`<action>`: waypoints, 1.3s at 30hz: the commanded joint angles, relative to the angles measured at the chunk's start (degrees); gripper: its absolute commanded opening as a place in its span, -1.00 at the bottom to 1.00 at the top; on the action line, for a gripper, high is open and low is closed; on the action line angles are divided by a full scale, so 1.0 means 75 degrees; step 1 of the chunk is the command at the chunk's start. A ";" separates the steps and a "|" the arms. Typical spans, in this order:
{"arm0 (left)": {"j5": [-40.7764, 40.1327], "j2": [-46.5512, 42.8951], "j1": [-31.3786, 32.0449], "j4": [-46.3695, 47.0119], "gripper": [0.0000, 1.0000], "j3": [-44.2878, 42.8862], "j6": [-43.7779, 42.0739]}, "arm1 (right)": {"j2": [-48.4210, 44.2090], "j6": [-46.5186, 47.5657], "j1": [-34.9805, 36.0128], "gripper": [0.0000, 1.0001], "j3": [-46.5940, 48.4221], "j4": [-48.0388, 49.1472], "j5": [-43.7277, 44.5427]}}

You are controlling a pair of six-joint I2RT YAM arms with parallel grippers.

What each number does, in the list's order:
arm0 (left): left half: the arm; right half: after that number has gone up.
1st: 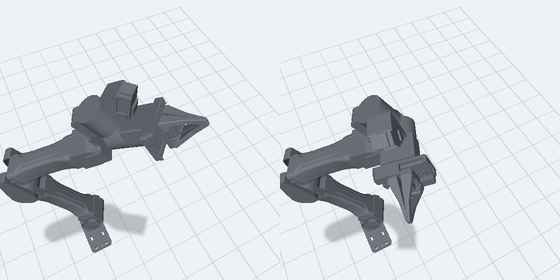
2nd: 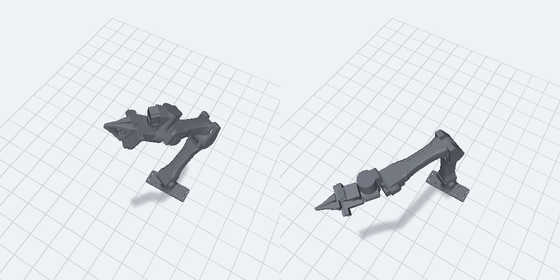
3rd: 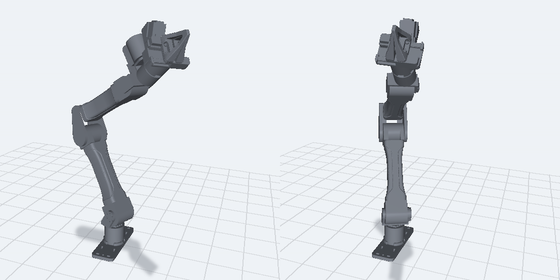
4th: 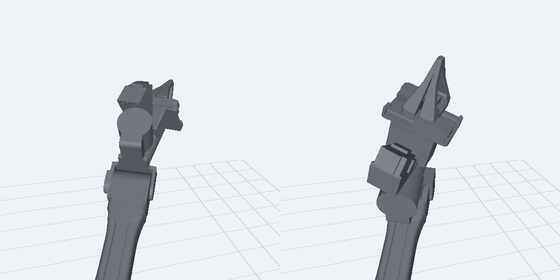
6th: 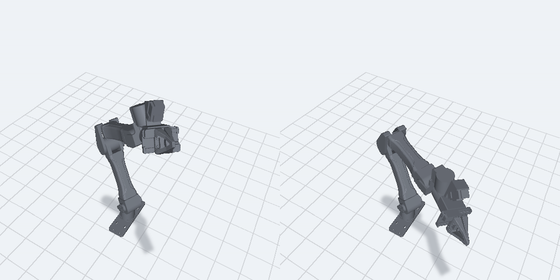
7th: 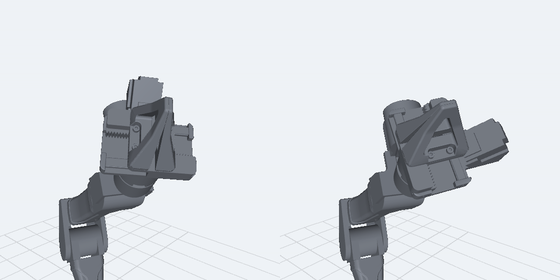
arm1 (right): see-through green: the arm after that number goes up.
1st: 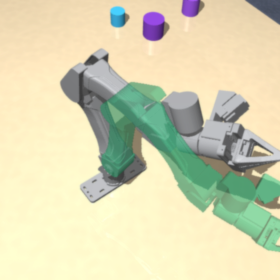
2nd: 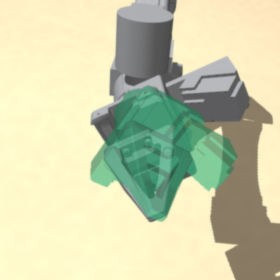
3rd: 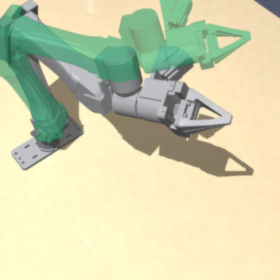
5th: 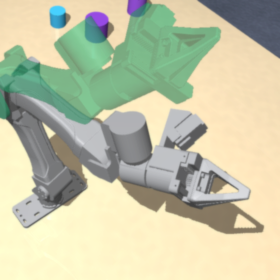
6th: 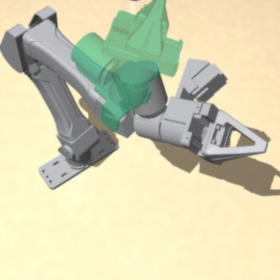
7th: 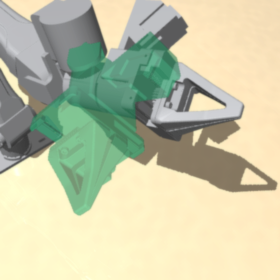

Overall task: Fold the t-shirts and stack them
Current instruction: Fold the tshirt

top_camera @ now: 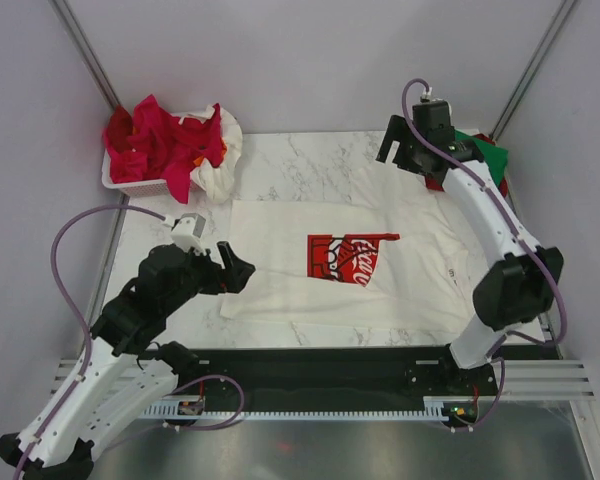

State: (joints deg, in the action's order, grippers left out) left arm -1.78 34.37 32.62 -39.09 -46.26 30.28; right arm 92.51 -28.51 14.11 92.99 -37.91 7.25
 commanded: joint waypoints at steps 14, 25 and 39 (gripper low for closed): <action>-0.1579 -0.1196 -0.0352 -0.0097 0.96 0.0613 -0.0792 | 0.6530 0.1891 -0.1260 0.96 0.5752 0.0260 -0.0181; -0.1333 -0.1103 -0.0834 -0.0073 0.93 0.0637 -0.0768 | 0.7774 0.1728 -0.1354 0.95 0.6374 0.1116 -0.0158; -0.1274 -0.0880 -0.1162 -0.0061 0.92 0.0637 -0.0780 | 0.8338 0.1481 -0.1366 0.19 0.6246 0.1351 -0.0345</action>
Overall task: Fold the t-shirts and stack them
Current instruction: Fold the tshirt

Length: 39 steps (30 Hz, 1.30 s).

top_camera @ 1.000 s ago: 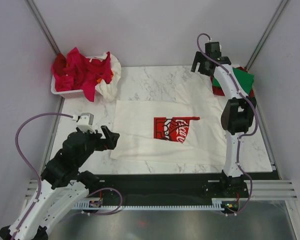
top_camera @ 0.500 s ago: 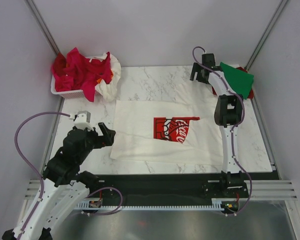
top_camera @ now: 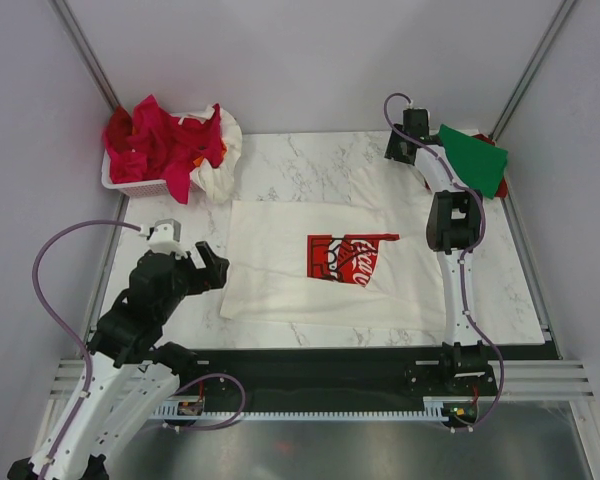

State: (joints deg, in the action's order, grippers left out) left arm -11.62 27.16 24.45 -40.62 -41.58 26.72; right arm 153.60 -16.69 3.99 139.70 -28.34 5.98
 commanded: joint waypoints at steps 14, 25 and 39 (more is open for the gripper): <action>0.0610 0.1824 -0.0400 0.0399 0.90 -0.0642 -0.0633 | -0.1762 -0.0013 0.0007 -1.00 -0.1140 0.0402 -0.0750; 0.0929 0.6594 -0.1067 0.2755 0.87 -0.2423 -0.0235 | -0.5978 -0.0599 0.0323 -1.00 -0.5202 0.0847 -0.1512; 0.0260 1.0944 -0.1455 0.2686 0.82 -0.5529 -0.0129 | -0.8688 -0.0471 0.1132 -1.00 -0.7609 0.0767 -0.1407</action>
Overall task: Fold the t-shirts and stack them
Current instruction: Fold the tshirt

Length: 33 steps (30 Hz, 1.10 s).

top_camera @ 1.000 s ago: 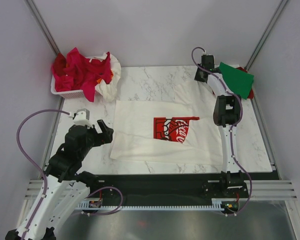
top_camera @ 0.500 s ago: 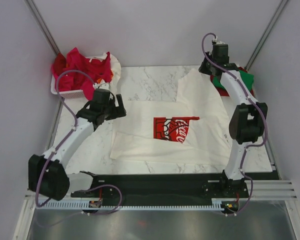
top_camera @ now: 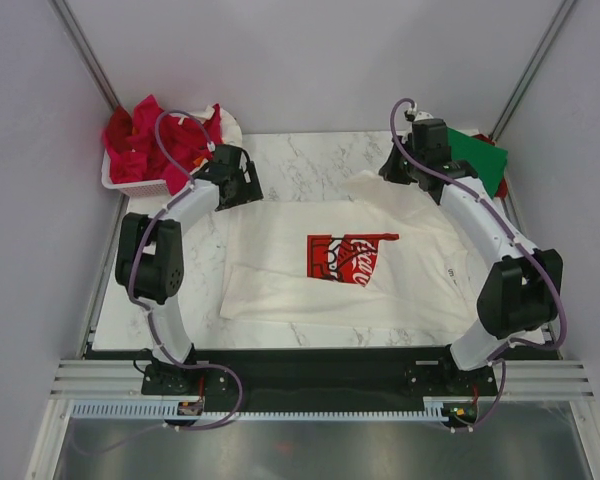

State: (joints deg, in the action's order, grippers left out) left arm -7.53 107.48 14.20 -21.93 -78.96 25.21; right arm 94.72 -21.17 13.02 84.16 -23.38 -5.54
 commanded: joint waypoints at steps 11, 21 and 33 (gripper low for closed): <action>-0.0590 0.1476 -0.0170 -0.0169 0.71 -0.1389 0.0037 | -0.1566 0.0057 -0.0025 -1.00 -0.0651 0.0093 0.0059; -0.0906 0.2121 -0.0158 -0.0298 0.60 -0.1847 -0.0185 | -0.1672 0.0092 -0.0001 -1.00 -0.0885 0.0140 0.0106; -0.0813 0.2556 -0.0123 -0.0345 -0.18 -0.2175 -0.0326 | -0.1613 0.0104 -0.0001 -1.00 -0.1003 0.0140 0.0118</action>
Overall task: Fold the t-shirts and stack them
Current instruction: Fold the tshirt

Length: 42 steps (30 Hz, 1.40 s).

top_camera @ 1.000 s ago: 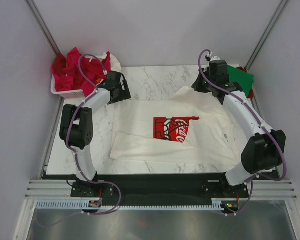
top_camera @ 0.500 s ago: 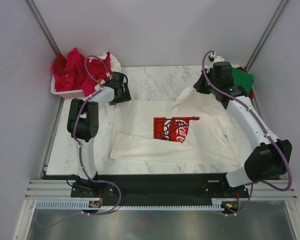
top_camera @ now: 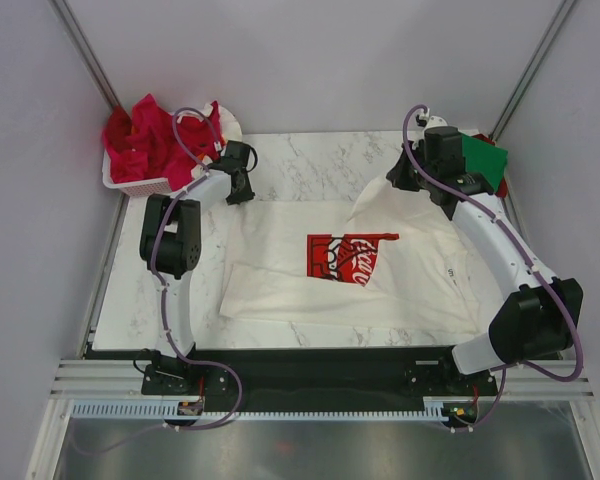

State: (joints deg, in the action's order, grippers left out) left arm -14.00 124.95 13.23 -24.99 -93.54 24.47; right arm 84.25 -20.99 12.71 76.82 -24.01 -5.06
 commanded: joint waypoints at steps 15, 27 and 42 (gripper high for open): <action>0.0425 -0.1867 0.0157 0.0016 -0.95 0.0611 -0.0496 | -0.0287 0.0268 0.0040 -1.00 0.0832 -0.0384 0.0827; 0.1011 -0.4307 0.0134 -0.0125 -0.95 0.2742 -0.0989 | -0.3134 0.0116 0.0051 -1.00 -0.1416 -0.0818 0.1941; 0.0132 -0.4811 0.0192 0.0121 -0.95 0.4021 -0.1235 | -0.5841 -0.0376 0.0040 -1.00 -0.2953 -0.1532 0.2467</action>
State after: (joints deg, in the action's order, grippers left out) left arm -10.17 91.39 14.59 -25.93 -64.71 17.85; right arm 42.83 -22.06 12.91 54.74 -33.95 10.24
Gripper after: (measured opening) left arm 0.044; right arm 0.009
